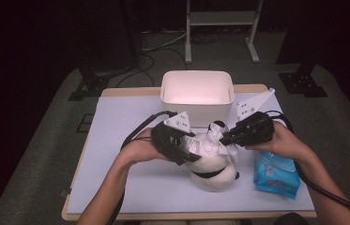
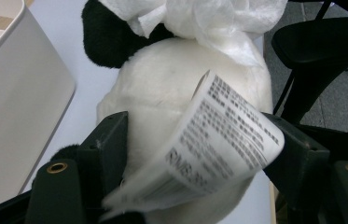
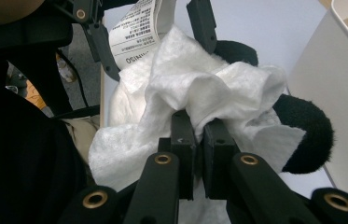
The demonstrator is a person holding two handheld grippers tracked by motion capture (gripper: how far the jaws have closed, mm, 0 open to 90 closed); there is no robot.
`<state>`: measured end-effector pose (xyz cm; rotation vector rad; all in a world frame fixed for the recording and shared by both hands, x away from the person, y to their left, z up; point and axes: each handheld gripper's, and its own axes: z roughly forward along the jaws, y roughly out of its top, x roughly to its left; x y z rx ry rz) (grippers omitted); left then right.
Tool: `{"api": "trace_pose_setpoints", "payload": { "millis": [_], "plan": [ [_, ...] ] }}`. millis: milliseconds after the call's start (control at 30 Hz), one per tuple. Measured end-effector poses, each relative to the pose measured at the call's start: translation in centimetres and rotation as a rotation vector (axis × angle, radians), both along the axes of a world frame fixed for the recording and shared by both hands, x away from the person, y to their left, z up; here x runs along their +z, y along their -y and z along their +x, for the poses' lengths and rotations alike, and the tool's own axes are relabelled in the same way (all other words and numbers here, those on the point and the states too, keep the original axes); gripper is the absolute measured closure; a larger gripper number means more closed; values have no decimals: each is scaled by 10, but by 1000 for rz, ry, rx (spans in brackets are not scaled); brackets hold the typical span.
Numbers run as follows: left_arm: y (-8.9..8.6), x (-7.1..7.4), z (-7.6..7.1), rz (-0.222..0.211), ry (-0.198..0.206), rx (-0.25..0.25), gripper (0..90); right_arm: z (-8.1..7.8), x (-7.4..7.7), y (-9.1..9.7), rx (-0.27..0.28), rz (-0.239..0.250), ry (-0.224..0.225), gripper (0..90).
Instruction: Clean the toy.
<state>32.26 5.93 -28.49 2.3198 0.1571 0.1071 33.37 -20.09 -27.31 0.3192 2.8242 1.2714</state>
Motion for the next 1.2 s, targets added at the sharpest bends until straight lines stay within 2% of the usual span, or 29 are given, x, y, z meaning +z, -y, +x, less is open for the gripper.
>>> {"api": "trace_pose_setpoints", "payload": {
  "millis": [200, 400, 900, 1033, 1200],
  "plan": [
    [-7, -3, 0, -25, -5, 12, 273, -2, -3, 9, -14, 5, 0, 844],
    [-15, -9, 0, -31, -18, 34, 259, -3, -5, 17, -30, 6, -3, 844],
    [-22, -37, 9, -78, -96, 63, 238, -6, -8, 32, -57, -3, 11, 845],
    [-20, -46, 12, -66, -114, 67, 237, -8, -8, 34, -55, -7, 12, 845],
    [-12, -57, 17, -70, -142, 43, 233, -10, -9, 40, -62, -5, 21, 845]
  ]
}}
